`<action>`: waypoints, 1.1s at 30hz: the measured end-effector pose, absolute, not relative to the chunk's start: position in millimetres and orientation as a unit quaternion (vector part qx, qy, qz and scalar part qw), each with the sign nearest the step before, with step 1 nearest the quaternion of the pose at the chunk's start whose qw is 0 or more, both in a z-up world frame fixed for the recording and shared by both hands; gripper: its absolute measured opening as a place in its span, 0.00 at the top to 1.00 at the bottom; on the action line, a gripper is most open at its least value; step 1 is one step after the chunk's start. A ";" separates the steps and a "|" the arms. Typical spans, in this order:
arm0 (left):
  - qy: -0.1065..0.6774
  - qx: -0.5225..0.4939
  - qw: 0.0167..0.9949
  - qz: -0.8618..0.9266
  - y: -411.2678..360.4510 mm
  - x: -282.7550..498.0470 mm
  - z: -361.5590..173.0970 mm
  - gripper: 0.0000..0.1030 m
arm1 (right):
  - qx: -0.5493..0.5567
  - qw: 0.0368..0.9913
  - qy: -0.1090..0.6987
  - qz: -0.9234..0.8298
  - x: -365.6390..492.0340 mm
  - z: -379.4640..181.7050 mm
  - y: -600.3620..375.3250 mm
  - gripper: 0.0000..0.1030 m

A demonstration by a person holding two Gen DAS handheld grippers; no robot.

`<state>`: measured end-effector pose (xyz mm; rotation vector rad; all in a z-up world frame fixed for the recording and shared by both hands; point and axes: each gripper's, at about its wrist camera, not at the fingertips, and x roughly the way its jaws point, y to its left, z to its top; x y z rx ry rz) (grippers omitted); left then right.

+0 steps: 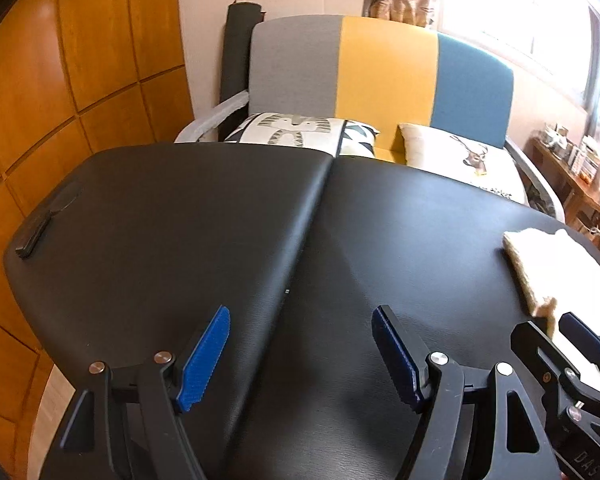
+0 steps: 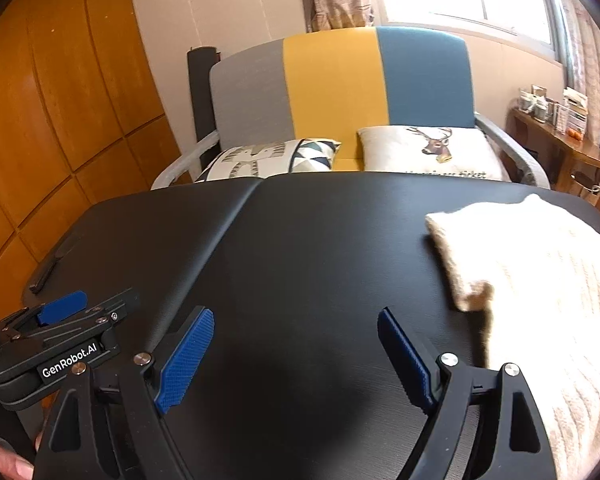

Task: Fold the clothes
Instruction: 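Move both grippers toward the cream knitted sweater on the table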

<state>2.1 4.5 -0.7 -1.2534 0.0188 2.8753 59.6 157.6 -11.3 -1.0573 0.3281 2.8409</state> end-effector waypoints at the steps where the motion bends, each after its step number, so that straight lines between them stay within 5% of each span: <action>1: 0.009 -0.399 0.004 0.917 7.5 3.5 -1.1 0.27 | -0.347 0.045 0.108 0.930 58.5 -11.5 156.2 0.16; 33: 0.022 -0.423 0.029 0.906 33.0 11.5 -10.7 0.27 | -0.371 0.036 0.108 0.921 38.7 -12.9 253.6 0.16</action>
